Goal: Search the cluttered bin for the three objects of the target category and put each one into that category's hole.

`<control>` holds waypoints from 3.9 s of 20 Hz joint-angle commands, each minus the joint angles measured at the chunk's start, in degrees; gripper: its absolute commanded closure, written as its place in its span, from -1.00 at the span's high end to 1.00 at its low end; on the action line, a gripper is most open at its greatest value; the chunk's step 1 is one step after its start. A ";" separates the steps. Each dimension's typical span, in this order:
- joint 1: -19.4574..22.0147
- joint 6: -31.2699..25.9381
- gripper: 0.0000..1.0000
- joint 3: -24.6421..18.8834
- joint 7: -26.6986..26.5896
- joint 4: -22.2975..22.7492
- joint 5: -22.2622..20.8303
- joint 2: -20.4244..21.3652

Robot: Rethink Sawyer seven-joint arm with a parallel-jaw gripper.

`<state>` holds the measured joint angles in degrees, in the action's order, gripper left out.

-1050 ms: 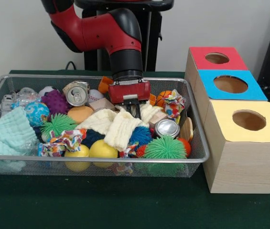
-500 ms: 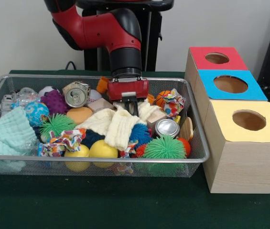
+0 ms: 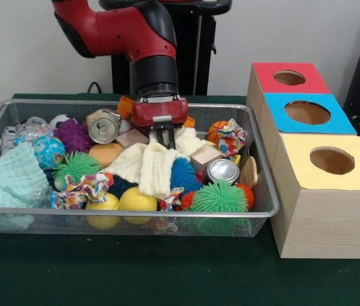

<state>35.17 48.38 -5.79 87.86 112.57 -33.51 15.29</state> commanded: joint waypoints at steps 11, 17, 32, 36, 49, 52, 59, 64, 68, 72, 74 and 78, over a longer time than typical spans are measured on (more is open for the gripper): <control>7.72 -22.05 -1.00 -3.71 8.55 -7.48 -11.20 8.40; 7.60 -21.85 -1.00 -3.43 8.69 -7.16 -11.30 8.78; 11.00 -30.45 -1.00 -9.47 8.31 -6.93 -15.17 13.99; 16.46 -39.08 -1.00 -17.71 5.92 -6.54 -17.47 17.04; 28.72 -53.01 -1.00 -34.14 -4.04 -7.74 -17.52 16.60; 28.91 -53.00 -1.00 -34.26 -3.44 -7.67 -17.84 16.41; 28.15 -55.56 -1.00 -36.12 -2.48 -11.14 -15.23 13.21; 26.38 -63.22 -1.00 -37.74 -5.09 -14.33 -11.03 12.98; 26.85 -66.87 -1.00 -39.45 -7.34 -15.68 -9.75 13.08; 27.02 -71.24 -1.00 -40.65 -9.57 -17.92 -8.43 12.52; 27.33 -72.63 -1.00 -41.36 -10.22 -18.61 -8.29 12.21; 27.97 -74.62 -1.00 -42.40 -11.35 -19.77 -8.33 11.51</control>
<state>62.48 -18.38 -43.80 87.86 100.56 -42.90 29.73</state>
